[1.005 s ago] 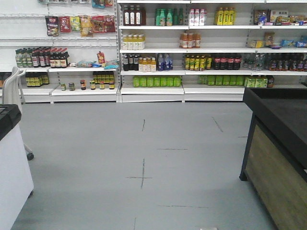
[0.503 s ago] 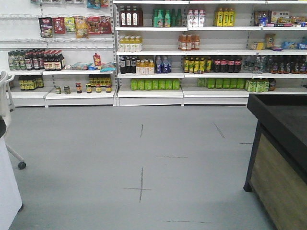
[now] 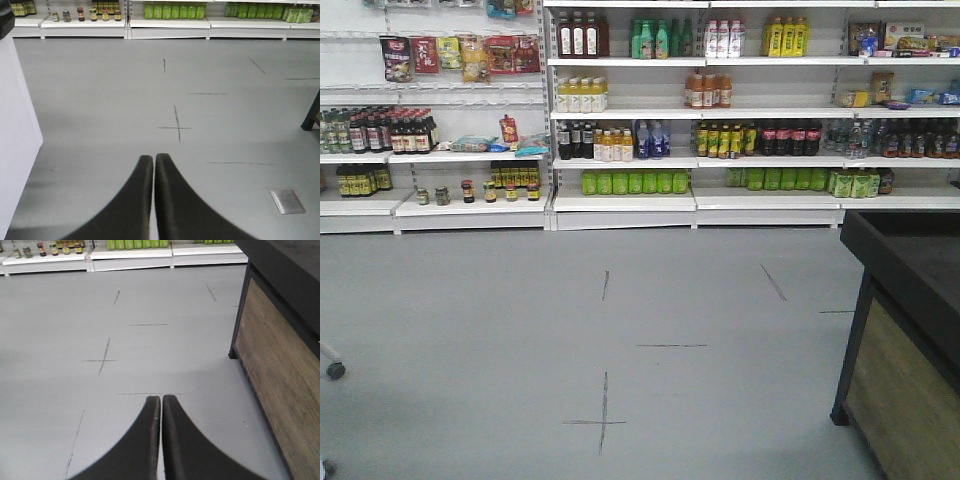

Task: Pick three apples into basket with both arms
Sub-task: 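Drive the base forward and turn toward the fruit display table, then turn the base to face the table holding the light-blue basket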

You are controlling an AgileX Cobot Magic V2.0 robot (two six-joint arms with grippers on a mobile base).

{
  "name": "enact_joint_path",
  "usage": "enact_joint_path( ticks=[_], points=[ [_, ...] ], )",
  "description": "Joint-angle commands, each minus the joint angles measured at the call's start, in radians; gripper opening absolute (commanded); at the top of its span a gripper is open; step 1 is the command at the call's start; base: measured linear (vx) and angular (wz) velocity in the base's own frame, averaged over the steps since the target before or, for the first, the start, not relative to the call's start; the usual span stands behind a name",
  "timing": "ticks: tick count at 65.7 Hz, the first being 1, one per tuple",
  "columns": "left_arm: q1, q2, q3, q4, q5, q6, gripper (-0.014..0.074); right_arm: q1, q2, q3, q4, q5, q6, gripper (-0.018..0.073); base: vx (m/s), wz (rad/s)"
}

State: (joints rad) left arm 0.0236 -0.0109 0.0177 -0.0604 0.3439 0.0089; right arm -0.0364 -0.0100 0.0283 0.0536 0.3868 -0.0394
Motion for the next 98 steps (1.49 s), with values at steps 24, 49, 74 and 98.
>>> enact_joint_path(
  ticks=[24, 49, 74, 98],
  points=[
    [0.002, -0.015, -0.025, -0.004, -0.058, -0.009, -0.0007, -0.006, -0.009, -0.003, -0.001, -0.070, -0.008, -0.0004, 0.21, -0.32],
    [0.002, -0.015, -0.025, -0.004, -0.058, -0.009, -0.0007, -0.006, -0.009, -0.003, -0.001, -0.070, -0.008, -0.0004, 0.14, -0.58],
    [0.002, -0.015, -0.025, -0.004, -0.058, -0.009, -0.0007, -0.006, -0.009, -0.003, -0.001, -0.071, -0.008, -0.0004, 0.09, -0.41],
    [0.002, -0.015, -0.025, -0.004, -0.058, -0.009, -0.0007, -0.006, -0.009, -0.003, -0.001, -0.070, -0.008, -0.0004, 0.07, -0.39]
  ],
)
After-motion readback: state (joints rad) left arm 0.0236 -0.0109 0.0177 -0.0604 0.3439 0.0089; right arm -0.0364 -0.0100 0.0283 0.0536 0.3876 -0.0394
